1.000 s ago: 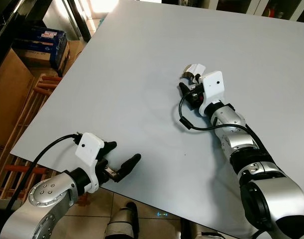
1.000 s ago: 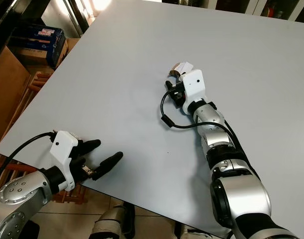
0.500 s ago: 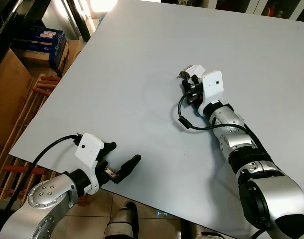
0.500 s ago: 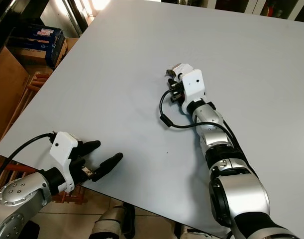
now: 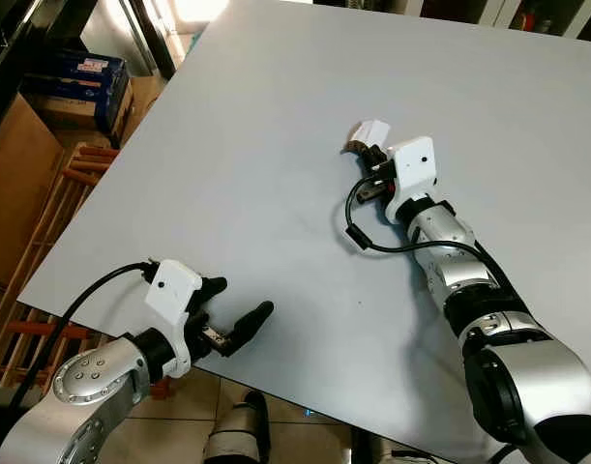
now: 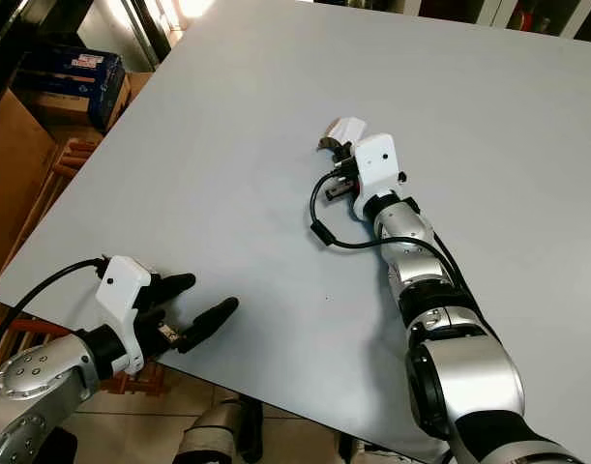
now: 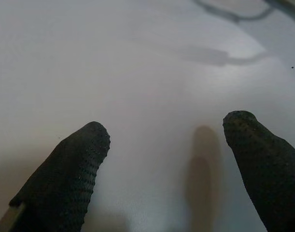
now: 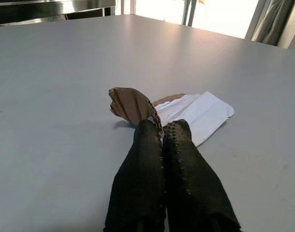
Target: Picking trash to rubbish bin
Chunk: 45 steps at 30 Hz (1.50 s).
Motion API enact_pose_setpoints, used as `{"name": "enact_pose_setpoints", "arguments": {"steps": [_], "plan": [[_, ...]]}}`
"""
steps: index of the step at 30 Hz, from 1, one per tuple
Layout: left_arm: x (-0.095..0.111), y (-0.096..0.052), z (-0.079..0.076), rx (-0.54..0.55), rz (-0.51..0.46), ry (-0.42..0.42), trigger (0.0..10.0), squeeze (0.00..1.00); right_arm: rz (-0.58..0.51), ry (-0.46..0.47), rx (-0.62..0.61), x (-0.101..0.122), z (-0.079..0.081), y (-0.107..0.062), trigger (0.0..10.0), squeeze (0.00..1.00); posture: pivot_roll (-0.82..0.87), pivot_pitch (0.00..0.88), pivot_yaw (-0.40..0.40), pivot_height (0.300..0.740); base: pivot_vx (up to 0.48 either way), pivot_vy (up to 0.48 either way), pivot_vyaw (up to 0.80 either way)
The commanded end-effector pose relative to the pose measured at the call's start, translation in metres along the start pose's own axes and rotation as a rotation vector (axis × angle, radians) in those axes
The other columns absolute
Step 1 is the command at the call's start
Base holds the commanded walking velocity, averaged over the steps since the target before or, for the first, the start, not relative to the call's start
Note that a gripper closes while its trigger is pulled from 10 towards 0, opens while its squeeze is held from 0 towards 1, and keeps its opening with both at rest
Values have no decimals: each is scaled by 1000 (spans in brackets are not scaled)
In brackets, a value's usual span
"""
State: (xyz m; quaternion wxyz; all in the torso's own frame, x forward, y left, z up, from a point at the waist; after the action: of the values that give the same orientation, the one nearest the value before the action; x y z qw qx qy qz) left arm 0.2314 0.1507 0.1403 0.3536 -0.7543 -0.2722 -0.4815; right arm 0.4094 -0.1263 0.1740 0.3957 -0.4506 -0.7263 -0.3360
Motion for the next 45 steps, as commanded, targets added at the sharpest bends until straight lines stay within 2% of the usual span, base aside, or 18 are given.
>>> {"name": "enact_pose_setpoints", "arguments": {"steps": [1,14,15,18,31,33,38,39,44,45], "plan": [[-2,-5,1,15,15,1,10000,0,114,18,31,-26,14,-11,0,0,314,326,95,740,0,0,0],[-1,0,4,12,12,7,10000,0,69,-65,-77,-17,-6,-10,0,0,297,304,95,740,0,0,0],[-1,4,5,6,11,8,10000,0,39,-90,-111,-11,-15,-9,0,0,273,290,92,740,0,0,0],[0,10,5,-2,3,9,10000,0,1,-110,-151,-2,-24,-8,0,0,252,275,88,740,0,0,0],[7,35,4,-34,-41,27,10000,0,-125,-175,-260,20,-50,-17,0,0,171,205,84,740,0,0,0],[13,44,2,-47,-68,33,10000,0,-171,-176,-300,28,-54,-25,0,0,140,180,81,740,0,0,0],[19,51,0,-61,-98,36,10000,0,-196,-178,-336,34,-52,-38,0,0,109,154,76,740,0,0,0],[22,55,-2,-71,-116,34,10000,0,-208,-184,-355,38,-51,-47,0,0,88,138,71,740,0,0,0],[24,61,-4,-86,-133,32,10000,0,-198,-173,-401,41,-54,-63,0,0,66,117,61,740,0,0,0],[25,64,-6,-88,-149,31,10000,0,-170,-144,-441,39,-55,-74,0,0,54,104,49,740,0,0,0]]}}
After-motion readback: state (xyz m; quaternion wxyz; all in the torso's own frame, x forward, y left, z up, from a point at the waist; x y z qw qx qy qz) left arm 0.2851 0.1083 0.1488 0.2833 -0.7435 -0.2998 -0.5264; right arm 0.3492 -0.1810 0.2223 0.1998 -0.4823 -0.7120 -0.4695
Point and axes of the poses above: a point about 5 cm out from each wrist's last joint towards the gripper, its own y axis pointing out of the wrist towards the gripper, its own x axis along the axis of the wrist's last joint, z = x × y, the point moved 2 cm from there along y, pointing out of the wrist towards the gripper, and after that the axes turned 14 degrees about -y, right-handed, at the moved point
